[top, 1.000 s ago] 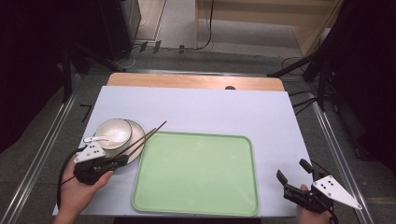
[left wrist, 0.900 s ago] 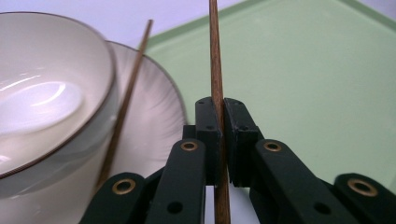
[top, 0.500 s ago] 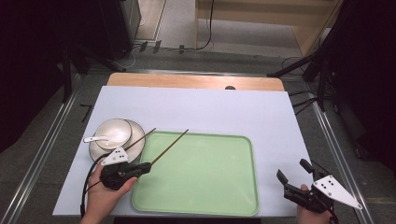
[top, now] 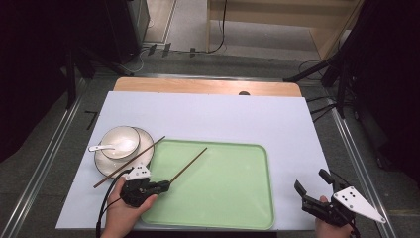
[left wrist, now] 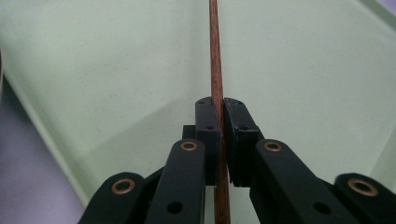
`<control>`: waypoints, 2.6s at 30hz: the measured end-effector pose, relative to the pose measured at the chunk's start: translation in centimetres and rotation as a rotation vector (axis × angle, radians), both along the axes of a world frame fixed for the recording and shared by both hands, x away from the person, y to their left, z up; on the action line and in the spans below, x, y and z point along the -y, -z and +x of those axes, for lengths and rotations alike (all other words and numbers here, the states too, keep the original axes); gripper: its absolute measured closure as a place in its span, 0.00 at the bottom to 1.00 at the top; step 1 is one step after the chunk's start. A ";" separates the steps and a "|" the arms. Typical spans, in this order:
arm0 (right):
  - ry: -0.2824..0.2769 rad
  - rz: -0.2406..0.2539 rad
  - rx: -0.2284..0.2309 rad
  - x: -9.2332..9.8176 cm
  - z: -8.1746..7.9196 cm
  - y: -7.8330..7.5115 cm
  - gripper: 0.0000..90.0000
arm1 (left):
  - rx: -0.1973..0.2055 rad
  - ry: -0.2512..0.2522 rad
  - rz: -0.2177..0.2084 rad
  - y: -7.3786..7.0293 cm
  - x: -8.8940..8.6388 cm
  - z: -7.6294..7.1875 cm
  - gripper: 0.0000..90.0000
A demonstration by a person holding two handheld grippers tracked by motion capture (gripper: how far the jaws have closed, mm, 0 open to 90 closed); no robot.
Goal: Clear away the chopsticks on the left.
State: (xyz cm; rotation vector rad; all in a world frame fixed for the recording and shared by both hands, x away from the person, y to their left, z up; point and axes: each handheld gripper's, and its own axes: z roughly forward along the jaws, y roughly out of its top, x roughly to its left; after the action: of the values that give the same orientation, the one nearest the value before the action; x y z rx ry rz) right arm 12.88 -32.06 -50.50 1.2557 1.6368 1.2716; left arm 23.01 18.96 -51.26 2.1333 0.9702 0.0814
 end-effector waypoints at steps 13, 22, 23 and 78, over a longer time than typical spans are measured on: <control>0.002 0.004 0.005 0.1 0.1 0.0 0.15 | 0.027 -0.033 -0.043 -1.2 0.3 0.8 0.99; 0.000 0.013 0.009 0.1 0.0 -0.1 0.15 | 0.039 0.025 0.002 -1.6 5.7 4.2 1.00; 0.000 0.013 0.009 0.1 0.0 -0.1 0.15 | 0.036 0.025 0.005 -1.5 6.2 4.6 1.00; -0.021 0.024 0.001 -0.1 0.5 0.1 0.15 | 0.014 -0.227 0.121 0.2 1.8 7.1 1.00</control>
State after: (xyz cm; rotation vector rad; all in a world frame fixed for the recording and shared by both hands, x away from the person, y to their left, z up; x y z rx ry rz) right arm 13.33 -31.99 -50.59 1.2552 1.6424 1.3075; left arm 30.10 17.14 -51.50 2.1193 1.2236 0.2722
